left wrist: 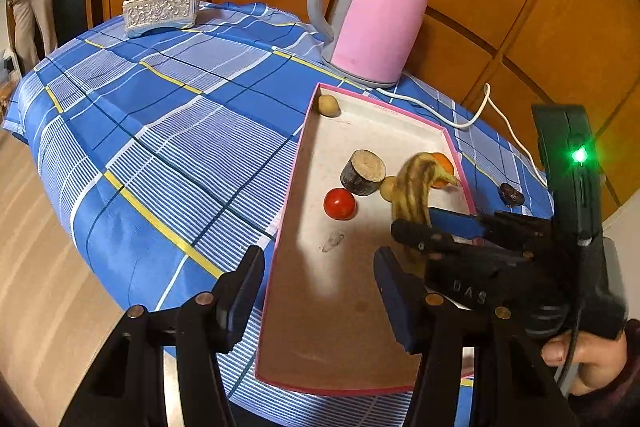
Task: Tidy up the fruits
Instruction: 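Carry the banana into the tray and open the right gripper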
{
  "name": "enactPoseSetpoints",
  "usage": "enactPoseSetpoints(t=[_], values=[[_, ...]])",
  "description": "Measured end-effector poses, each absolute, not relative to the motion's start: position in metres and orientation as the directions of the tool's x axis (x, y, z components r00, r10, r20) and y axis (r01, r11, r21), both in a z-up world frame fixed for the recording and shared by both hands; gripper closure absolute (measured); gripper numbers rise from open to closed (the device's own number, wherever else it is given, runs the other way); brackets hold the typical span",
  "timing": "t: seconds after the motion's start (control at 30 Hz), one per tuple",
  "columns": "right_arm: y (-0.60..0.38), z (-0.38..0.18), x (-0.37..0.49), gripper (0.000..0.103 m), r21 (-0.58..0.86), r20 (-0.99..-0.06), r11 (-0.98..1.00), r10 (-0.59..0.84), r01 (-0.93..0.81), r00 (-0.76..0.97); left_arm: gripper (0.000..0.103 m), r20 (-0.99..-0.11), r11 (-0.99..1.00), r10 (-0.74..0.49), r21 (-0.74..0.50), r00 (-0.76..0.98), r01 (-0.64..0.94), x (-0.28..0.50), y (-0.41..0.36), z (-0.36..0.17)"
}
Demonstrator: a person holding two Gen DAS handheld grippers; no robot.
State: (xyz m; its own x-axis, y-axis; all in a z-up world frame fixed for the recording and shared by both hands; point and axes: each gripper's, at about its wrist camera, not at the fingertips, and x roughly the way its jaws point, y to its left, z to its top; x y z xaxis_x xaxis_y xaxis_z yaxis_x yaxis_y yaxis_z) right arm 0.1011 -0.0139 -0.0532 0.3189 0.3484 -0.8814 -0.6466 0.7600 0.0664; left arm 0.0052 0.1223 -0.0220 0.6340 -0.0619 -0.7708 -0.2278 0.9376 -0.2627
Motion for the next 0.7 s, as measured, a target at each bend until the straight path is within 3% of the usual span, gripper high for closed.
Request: enactPoseSetpoints(t=[0.23,0.7], values=[[-0.036,-0.047,0.099,0.051,0.073,-0.863,0.807,0.345,-0.586,0.368,0.043,-0.773,0.947,-0.076,-0.254,0.629,-0.197,0.007,0.11,-0.023],[-0.082,-0.015,0.072,0.05,0.101,-0.785,0.869,0.369,-0.485,0.497,0.043,-0.767,0.963,-0.098,-0.235,0.634,-0.135,0.008,0.088,-0.018]])
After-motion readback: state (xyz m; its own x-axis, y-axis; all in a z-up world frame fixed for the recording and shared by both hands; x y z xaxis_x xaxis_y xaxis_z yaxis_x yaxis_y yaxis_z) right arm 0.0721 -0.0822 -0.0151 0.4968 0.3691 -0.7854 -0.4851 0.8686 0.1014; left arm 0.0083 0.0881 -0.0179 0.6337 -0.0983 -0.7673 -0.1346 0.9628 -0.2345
